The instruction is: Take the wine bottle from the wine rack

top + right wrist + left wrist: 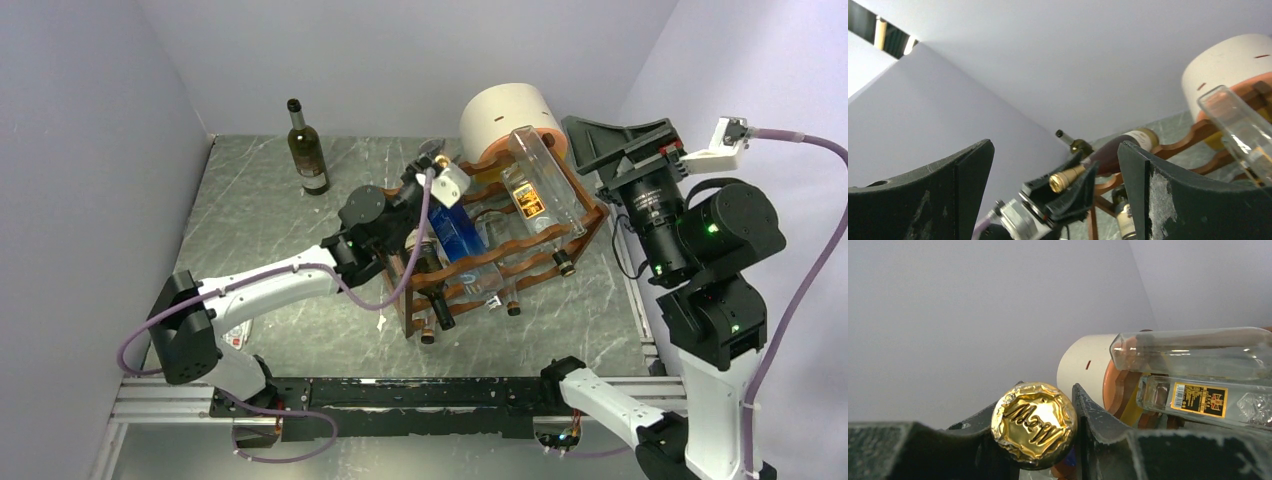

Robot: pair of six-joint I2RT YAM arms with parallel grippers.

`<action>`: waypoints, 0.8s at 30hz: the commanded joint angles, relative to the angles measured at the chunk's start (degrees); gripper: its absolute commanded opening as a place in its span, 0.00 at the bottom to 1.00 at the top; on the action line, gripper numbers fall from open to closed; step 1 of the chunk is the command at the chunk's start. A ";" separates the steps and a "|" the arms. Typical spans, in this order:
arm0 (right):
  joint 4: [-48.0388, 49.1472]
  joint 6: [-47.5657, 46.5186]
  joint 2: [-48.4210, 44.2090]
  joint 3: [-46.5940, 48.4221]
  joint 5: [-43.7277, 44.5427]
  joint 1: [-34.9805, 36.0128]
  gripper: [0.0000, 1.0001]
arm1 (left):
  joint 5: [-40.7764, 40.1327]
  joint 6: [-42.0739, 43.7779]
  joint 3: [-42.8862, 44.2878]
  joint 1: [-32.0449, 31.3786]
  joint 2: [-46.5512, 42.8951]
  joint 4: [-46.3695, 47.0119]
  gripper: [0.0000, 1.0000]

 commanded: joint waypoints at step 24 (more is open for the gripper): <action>-5.81 -6.11 0.70 -9.03 -1.33 -0.17 1.00 | -0.49 -25.78 31.82 25.89 4.04 -33.73 0.07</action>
